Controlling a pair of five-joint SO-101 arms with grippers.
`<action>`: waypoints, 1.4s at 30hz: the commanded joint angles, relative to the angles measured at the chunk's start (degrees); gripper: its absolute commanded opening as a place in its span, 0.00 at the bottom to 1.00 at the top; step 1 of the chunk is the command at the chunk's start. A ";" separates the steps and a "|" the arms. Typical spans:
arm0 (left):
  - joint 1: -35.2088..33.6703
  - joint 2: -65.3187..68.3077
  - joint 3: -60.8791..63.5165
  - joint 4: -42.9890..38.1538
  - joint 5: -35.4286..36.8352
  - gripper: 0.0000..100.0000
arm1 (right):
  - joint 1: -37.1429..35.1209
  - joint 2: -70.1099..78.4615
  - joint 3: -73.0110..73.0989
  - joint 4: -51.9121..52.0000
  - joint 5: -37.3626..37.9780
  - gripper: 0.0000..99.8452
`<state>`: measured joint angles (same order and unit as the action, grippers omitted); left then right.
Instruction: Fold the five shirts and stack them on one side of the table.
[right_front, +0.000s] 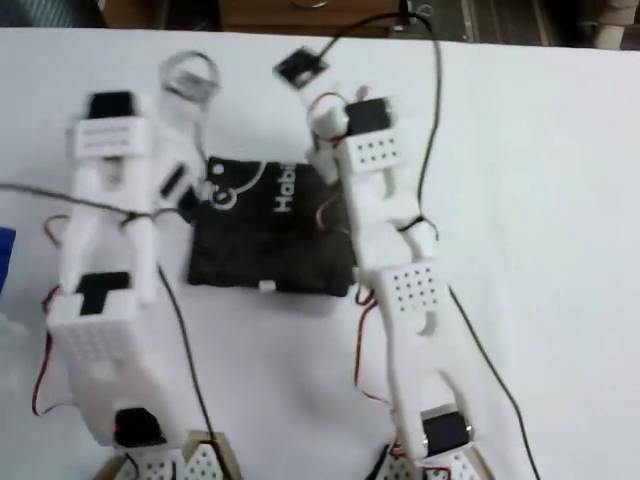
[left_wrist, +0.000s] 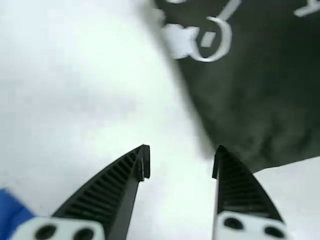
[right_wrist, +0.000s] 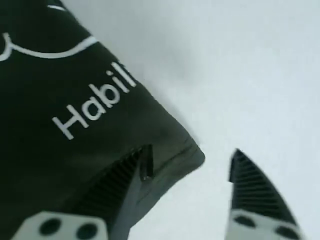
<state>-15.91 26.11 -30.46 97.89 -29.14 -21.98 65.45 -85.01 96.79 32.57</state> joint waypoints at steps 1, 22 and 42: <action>-3.87 -0.26 -7.25 3.60 0.18 0.23 | -3.74 -0.13 -2.46 0.04 5.71 0.36; -17.23 -0.70 -2.42 4.13 -2.37 0.23 | -6.46 11.82 -2.37 -11.91 31.12 0.35; -15.56 -0.44 -2.42 4.04 -2.46 0.23 | -3.91 11.47 -8.00 -11.38 27.78 0.35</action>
<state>-31.21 26.11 -32.75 100.79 -31.34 -26.55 76.88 -90.55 86.24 60.70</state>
